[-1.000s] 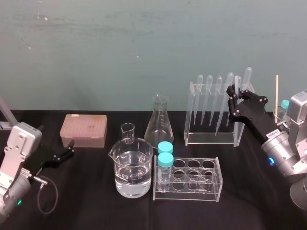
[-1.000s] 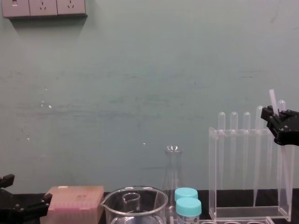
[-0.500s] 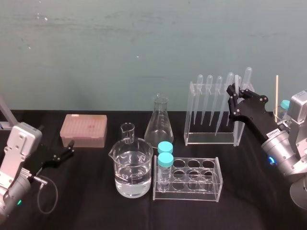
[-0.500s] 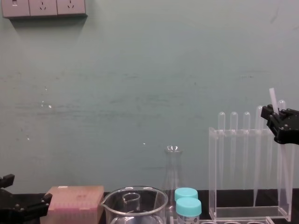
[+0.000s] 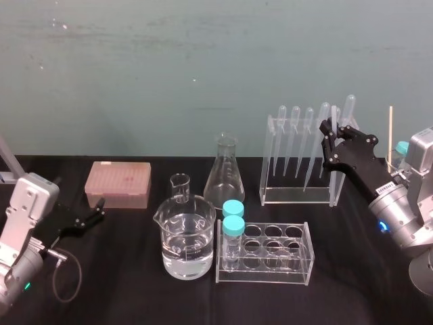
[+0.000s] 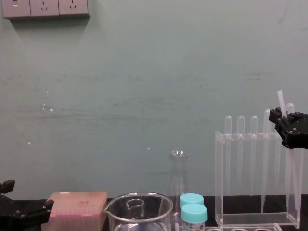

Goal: Pick up the stirring rod with one hand, then place it down.

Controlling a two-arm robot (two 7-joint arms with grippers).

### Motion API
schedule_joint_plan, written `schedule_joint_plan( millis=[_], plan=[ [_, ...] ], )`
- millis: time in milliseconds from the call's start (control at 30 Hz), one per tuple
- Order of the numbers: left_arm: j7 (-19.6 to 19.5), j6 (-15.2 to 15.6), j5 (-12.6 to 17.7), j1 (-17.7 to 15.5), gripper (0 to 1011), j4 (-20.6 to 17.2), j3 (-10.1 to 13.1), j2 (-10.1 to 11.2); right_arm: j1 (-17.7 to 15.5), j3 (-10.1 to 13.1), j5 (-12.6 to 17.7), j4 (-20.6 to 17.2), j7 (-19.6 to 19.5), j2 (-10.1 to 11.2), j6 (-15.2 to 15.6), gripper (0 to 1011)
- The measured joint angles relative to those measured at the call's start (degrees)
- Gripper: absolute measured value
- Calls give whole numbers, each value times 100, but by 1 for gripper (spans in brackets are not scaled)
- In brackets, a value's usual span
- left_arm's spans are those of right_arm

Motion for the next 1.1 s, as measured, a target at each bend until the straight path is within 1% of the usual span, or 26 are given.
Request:
schedule_joint_plan(
  millis=[1100],
  plan=[
    [0,0,0,0,1000,0,0,0,0,0,-1,0,0,0,0,69]
  ],
)
